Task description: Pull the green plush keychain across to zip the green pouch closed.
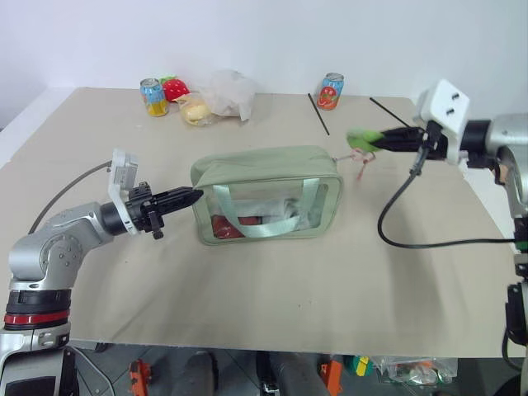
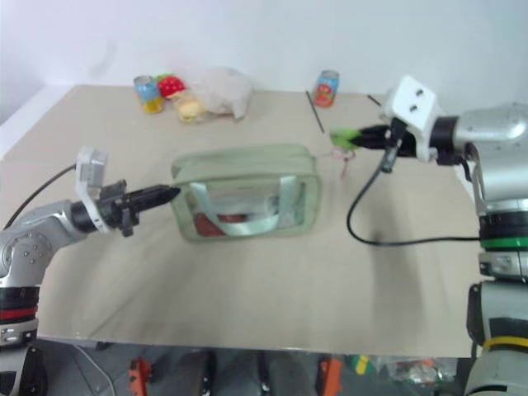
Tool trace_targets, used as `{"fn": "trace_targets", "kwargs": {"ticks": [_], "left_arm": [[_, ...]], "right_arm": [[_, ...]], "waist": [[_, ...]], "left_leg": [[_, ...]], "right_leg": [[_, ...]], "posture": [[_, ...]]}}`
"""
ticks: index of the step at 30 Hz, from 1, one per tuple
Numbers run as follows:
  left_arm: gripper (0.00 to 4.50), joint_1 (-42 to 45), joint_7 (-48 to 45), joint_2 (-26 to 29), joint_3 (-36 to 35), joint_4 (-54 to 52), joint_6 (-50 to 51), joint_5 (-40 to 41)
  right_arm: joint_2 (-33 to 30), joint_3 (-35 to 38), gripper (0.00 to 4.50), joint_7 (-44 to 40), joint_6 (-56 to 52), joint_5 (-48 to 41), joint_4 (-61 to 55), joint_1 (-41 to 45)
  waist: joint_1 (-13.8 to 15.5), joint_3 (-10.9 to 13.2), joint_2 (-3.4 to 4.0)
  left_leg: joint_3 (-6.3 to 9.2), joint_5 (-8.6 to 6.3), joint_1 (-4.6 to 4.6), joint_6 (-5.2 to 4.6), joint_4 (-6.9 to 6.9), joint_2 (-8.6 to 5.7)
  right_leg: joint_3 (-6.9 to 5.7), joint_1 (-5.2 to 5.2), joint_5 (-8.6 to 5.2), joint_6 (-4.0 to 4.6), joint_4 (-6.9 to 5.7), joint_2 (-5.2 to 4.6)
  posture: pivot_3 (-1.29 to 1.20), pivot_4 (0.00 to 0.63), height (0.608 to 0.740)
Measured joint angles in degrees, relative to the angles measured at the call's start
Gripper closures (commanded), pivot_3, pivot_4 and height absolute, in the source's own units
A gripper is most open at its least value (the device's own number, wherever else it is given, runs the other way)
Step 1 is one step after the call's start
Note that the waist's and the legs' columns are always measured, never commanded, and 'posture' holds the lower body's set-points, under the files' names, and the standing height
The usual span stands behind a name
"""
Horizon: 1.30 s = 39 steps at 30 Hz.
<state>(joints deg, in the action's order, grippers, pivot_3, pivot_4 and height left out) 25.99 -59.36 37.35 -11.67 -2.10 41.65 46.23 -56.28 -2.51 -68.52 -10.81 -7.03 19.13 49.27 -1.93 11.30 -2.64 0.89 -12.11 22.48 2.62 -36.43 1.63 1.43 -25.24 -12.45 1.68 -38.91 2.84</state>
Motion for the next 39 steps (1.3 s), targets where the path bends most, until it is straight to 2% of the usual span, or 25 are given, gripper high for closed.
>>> {"fn": "trace_targets", "kwargs": {"ticks": [4,7,10,15,17,18,19,24,26,28,29,33,39], "left_arm": [[4.5,-1.0,0.1,0.2,-0.2,-0.8,0.7,0.7],[4.5,-1.2,1.0,0.3,-1.4,-0.8,1.9,1.6],[4.5,-1.1,2.4,0.3,-1.8,-0.7,2.8,1.8],[4.5,-1.0,4.1,0.3,-2.7,-0.5,4.2,2.3],[4.5,-0.9,4.9,0.3,-3.1,-0.5,5.0,2.8],[4.5,-0.9,5.1,0.3,-3.3,-0.5,5.1,2.8],[4.5,-0.9,5.3,0.3,-3.6,-0.4,5.3,3.0],[2.81,-0.9,6.7,0.4,-4.7,-0.1,9.4,5.7],[2.27,-0.9,6.9,0.4,-5.2,-0.2,11.3,7.8],[1.48,-0.9,7.5,0.6,-6.1,-1.1,11.9,8.3],[1.16,-1.0,7.7,1.0,-6.4,-1.8,11.8,8.4],[1.16,-2.8,9.0,4.6,-8.9,-4.5,13.4,9.3],[1.16,-10.1,10.4,7.0,-18.5,-4.0,15.1,12.4]], "right_arm": [[0.9,0.6,4.48,3.3,-1.8,0.4,-7.1,-11.1],[6.6,-2.4,4.48,6.9,-4.3,1.8,-12.1,-16.6],[13.5,-6.5,4.48,10.3,-6.3,2.6,-16.1,-18.4],[15.2,-7.0,4.48,11.9,-7.5,4.1,-17.1,-17.6],[15.4,-7.1,3.83,11.7,-8.3,4.1,-16.9,-16.6],[15.4,-7.1,3.66,11.4,-8.8,3.9,-16.9,-16.2],[15.2,-6.7,3.23,10.5,-9.9,3.2,-16.9,-15.5],[13.1,-1.7,1.52,5.8,-14.9,-4.4,-17.1,-13.1],[10.9,1.4,0.96,4.4,-16.7,-7.5,-17.6,-12.0],[8.2,4.3,0.17,2.9,-18.9,-10.2,-18.1,-11.7],[6.4,5.6,0.15,1.3,-20.0,-11.8,-18.8,-12.6],[2.2,10.3,0.15,-4.0,-24.1,-18.5,-21.2,-17.9],[0.4,17.7,0.15,-1.9,-26.6,-22.2,-21.1,-20.8]], "waist": [[-0.2,0.0,-0.02],[-0.7,0.0,-0.04],[-1.0,0.0,0.04],[-0.9,0.0,-0.04],[-1.0,0.0,-0.04],[-1.0,0.0,-0.04],[-1.0,0.0,-0.04],[-0.8,0.0,-0.03],[-0.8,0.0,-0.03],[-0.7,0.0,-0.05],[-0.7,0.0,-0.05],[-0.9,0.0,-0.05],[-1.0,0.0,-0.03]], "left_leg": [[0.05,0.0,-0.07,0.0,0.03,0.06],[0.05,0.01,-0.14,0.01,0.0,0.16],[0.05,0.08,-0.19,-0.05,-0.01,0.22],[0.11,0.12,-0.18,-0.05,-0.01,0.22],[0.1,0.12,-0.17,-0.06,0.01,0.22],[0.11,0.12,-0.17,-0.06,0.01,0.22],[0.12,0.12,-0.14,-0.06,0.02,0.23],[0.14,0.11,-0.04,-0.07,0.04,0.19],[0.15,0.11,-0.02,-0.07,0.04,0.15],[0.15,0.1,0.0,-0.08,0.04,0.14],[0.15,0.09,0.0,-0.09,0.05,0.12],[0.08,0.04,-0.04,-0.15,0.05,0.15],[0.13,0.05,-0.17,-0.16,0.05,0.2]], "right_leg": [[-0.01,0.03,0.0,-0.01,-0.03,0.09],[0.01,0.04,0.04,-0.07,-0.07,0.2],[0.03,0.02,0.09,-0.14,-0.14,0.3],[-0.03,0.05,0.1,-0.15,-0.12,0.3],[-0.01,0.03,0.1,-0.14,-0.12,0.31],[-0.02,0.03,0.09,-0.13,-0.12,0.33],[-0.03,0.01,0.09,-0.12,-0.12,0.33],[-0.05,-0.03,0.06,-0.08,-0.1,0.28],[-0.07,-0.03,0.06,-0.09,-0.07,0.23],[-0.07,-0.02,0.06,-0.09,-0.03,0.21],[-0.08,-0.02,0.05,-0.08,-0.02,0.2],[0.0,-0.03,0.02,-0.08,-0.01,0.21],[-0.1,0.01,0.01,-0.07,-0.05,0.27]], "posture": [[0.0,0.15,0.74],[0.0,0.15,0.74],[0.0,0.15,0.74],[0.0,0.15,0.74],[0.0,0.15,0.74],[0.0,0.15,0.74],[0.0,0.15,0.74],[0.0,0.15,0.74],[0.0,0.15,0.74],[0.0,0.15,0.74],[0.0,0.15,0.74],[0.0,0.15,0.74],[0.0,0.15,0.74]]}}
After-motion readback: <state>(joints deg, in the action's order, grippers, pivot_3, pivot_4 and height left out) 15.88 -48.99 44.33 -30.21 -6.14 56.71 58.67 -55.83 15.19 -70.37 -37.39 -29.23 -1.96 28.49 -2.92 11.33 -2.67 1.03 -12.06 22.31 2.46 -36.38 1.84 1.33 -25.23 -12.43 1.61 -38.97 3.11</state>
